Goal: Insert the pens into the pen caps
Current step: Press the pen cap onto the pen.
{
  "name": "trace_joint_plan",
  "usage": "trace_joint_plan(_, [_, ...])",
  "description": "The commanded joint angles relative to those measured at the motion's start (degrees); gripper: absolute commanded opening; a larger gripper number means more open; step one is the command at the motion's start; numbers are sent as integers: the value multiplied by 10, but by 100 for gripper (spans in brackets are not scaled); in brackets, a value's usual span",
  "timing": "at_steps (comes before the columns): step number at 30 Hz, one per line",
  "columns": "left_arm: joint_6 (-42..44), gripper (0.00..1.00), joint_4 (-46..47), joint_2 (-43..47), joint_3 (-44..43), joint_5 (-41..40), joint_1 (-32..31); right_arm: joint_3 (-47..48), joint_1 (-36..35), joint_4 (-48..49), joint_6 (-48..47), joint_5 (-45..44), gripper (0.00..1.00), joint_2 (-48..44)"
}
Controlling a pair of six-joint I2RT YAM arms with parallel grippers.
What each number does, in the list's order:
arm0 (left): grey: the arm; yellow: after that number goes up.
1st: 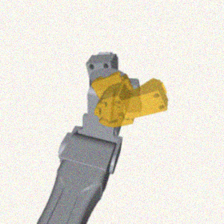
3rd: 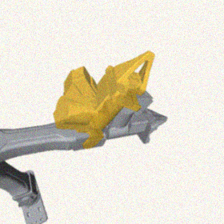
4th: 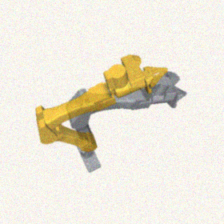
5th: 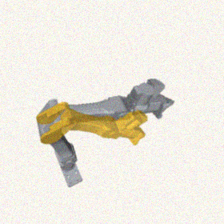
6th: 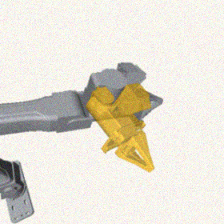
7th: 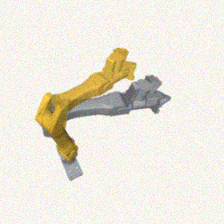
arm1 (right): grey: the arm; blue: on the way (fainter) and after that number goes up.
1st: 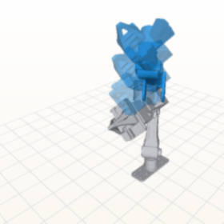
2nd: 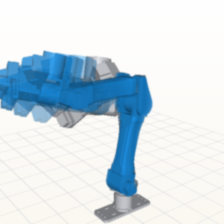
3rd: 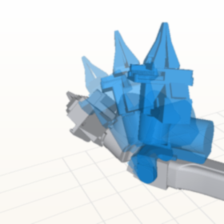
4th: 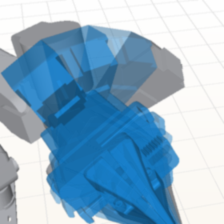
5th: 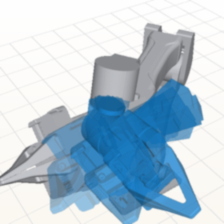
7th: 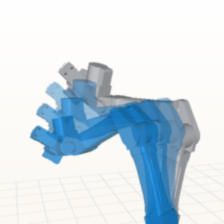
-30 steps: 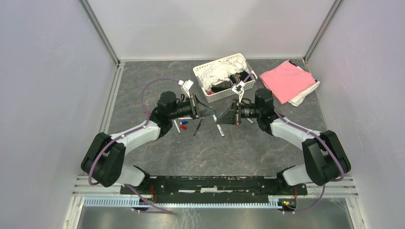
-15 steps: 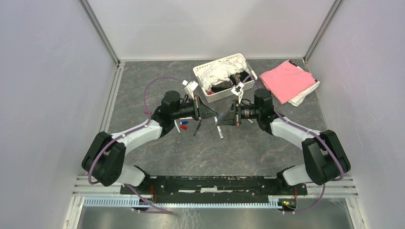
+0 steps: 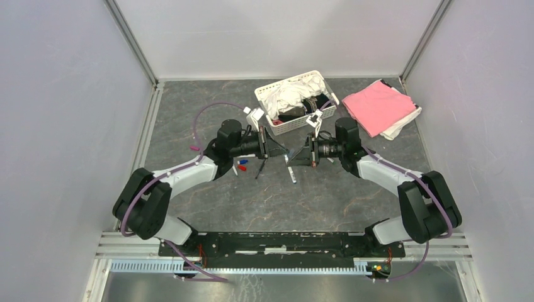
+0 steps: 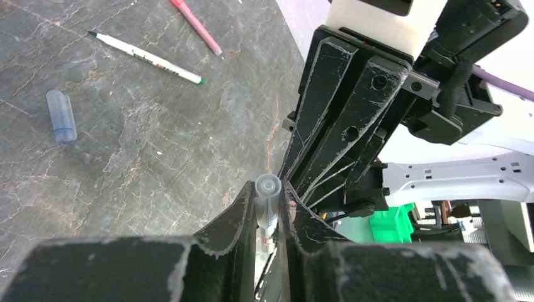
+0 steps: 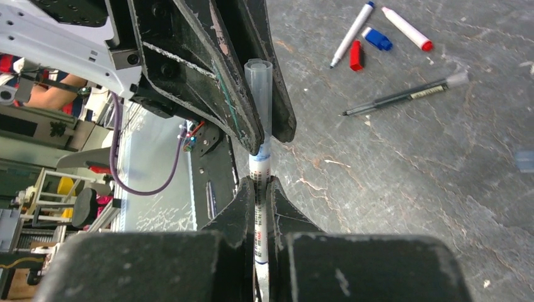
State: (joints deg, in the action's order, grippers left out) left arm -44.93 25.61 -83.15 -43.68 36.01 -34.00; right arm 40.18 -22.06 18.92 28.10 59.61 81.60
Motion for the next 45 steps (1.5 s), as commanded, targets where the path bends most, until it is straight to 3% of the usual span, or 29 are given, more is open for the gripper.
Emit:
trace_joint_plan(1, [-14,7,-21,-38,0,57,-25,18,14,29,-13,-77,0,8])
trace_joint_plan(10, [-37,18,-1,-85,4,71,-32,33,21,1,-37,-90,0,45])
trace_joint_plan(16, [-48,36,3,-89,-3,48,-29,18,21,-8,-56,-81,0,34])
trace_joint_plan(20, [-66,39,26,-86,0,45,-20,14,21,-12,-65,-75,0,26])
trace_joint_plan(33, [-83,62,91,-3,69,43,32,30,21,-27,-90,-47,0,19])
trace_joint_plan(36, [-108,64,143,24,107,43,51,30,21,-26,-99,-28,0,16])
trace_joint_plan(39, [-148,66,254,37,140,46,57,27,21,-10,-99,4,0,14])
trace_joint_plan(45, [-203,68,400,17,156,61,58,25,21,15,-94,40,0,9])
